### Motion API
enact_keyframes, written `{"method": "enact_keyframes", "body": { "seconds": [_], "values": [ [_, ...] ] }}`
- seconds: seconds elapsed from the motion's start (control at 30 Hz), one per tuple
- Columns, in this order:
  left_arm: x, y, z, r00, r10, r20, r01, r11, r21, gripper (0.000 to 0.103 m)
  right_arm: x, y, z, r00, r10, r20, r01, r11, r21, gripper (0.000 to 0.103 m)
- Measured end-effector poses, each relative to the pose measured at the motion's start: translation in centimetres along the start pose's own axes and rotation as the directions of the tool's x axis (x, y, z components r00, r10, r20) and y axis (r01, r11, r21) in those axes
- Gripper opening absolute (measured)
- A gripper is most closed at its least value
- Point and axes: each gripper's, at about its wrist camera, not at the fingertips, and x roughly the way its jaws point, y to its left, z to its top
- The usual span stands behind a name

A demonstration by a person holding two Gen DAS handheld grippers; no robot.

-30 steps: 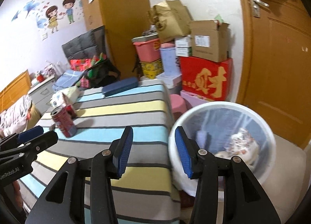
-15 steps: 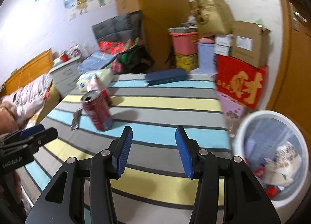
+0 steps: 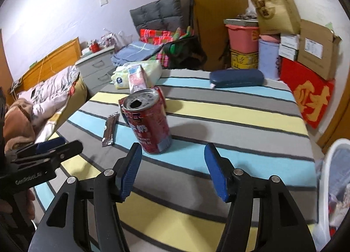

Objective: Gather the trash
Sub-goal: 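Move both open tools back over the table toward the cans, then grasp the brown snack wrapper with the left tool while the right tool grasps the red can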

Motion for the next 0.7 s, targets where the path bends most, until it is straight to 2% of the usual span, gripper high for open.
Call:
{"method": "enact_keyframes", "body": {
  "seconds": [0.13,0.3,0.57,0.7],
  "values": [
    [1.9,0.7,1.1,1.000,0.004,-0.025,-0.004,1.000,-0.003,0.065,0.9,0.4,0.2,0.997,0.076,0.005,-0.076,0.997,0.011,0.061],
    [4.1,1.5,2.0,0.998,0.008,-0.064,-0.007,1.000,0.011,0.065,2.1,1.1,0.7,0.999,0.044,-0.007,-0.044,0.999,-0.023,0.061],
    [6.6,2.3,3.0,0.996,0.000,-0.089,0.001,1.000,0.003,0.065,3.8,1.7,1.8,0.998,0.063,-0.020,-0.064,0.998,-0.024,0.061],
    [7.8,2.3,3.0,0.993,0.005,-0.114,-0.003,1.000,0.019,0.065,4.8,2.0,2.1,0.998,0.040,-0.041,-0.041,0.999,-0.034,0.061]
  ]
}}
